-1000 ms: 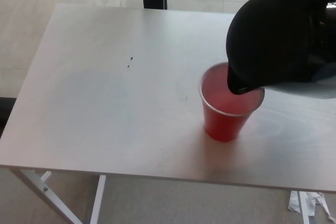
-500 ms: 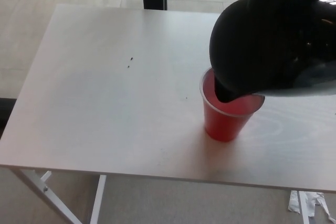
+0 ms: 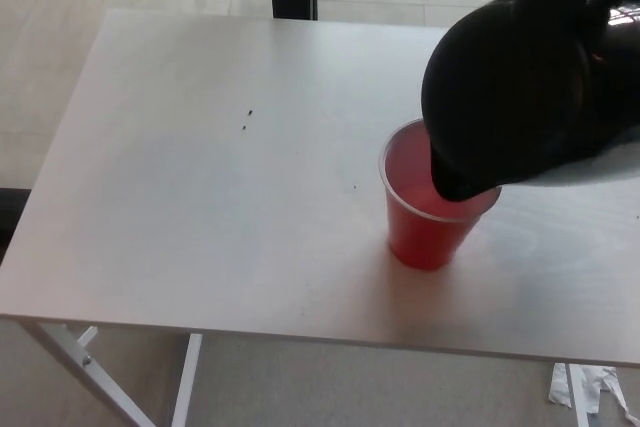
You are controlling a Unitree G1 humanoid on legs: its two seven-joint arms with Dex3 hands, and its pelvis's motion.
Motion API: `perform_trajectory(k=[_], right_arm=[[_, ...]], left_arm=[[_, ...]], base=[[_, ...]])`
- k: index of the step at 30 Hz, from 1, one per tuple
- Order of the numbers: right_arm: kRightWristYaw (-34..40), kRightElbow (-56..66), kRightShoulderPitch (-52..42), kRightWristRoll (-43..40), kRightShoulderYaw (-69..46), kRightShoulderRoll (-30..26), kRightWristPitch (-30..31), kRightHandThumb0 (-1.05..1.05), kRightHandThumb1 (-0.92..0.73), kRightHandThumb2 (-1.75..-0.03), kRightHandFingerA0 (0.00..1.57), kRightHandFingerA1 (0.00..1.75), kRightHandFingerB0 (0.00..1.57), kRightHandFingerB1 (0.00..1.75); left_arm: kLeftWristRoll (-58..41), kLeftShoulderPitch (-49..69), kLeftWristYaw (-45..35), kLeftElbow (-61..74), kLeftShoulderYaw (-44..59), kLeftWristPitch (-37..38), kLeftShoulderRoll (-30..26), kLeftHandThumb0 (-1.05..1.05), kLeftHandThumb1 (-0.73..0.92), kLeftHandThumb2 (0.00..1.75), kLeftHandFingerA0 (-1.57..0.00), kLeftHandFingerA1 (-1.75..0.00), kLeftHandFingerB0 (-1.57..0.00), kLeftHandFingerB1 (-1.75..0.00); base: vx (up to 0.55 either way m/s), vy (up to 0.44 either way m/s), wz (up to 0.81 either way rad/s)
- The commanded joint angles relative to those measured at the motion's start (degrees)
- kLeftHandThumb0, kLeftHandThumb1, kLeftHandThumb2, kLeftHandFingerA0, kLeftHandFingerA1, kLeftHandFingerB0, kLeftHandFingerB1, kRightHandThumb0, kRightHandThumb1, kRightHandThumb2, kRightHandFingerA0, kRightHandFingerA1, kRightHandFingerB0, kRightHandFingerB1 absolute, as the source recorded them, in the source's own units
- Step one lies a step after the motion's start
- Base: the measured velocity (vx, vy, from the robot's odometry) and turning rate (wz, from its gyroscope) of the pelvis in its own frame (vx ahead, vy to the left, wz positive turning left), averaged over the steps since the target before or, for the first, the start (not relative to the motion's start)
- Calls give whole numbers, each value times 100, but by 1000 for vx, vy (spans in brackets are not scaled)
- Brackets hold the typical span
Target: The robot uses its right hand to lift up a kettle kept on the middle of the desk by its handle and tilt it into a glass kept next to it to pour out water
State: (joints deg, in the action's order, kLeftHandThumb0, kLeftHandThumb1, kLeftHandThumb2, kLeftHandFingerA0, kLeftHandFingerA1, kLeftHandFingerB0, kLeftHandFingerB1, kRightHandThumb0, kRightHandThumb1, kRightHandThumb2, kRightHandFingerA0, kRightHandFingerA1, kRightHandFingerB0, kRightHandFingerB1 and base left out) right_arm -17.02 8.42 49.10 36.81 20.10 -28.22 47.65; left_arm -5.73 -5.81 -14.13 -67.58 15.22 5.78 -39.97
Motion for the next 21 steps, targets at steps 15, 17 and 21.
perform_trajectory(k=[15, 17, 21], right_arm=[[-152, -56, 161, 407, 153, 372, -148, -28, -64, -87, 89, 175, 66, 148], [-159, -92, 141, 425, 134, 358, -191, -27, -60, -89, 115, 175, 74, 140], [-171, -183, 134, 451, 123, 332, -250, -28, -62, -90, 90, 175, 68, 129]], left_arm=[[-24, 14, -43, 31, 63, -27, -28, -71, 87, 65, -69, -57, -49, -55], [-1, 1, -36, 37, 43, -36, -31, -70, 87, 66, -69, -57, -49, -55], [20, -33, -30, 14, 23, -89, -41, -69, 87, 66, -68, -56, -48, -53]], base=[[0, 0, 0], [0, 0, 0], [0, 0, 0]])
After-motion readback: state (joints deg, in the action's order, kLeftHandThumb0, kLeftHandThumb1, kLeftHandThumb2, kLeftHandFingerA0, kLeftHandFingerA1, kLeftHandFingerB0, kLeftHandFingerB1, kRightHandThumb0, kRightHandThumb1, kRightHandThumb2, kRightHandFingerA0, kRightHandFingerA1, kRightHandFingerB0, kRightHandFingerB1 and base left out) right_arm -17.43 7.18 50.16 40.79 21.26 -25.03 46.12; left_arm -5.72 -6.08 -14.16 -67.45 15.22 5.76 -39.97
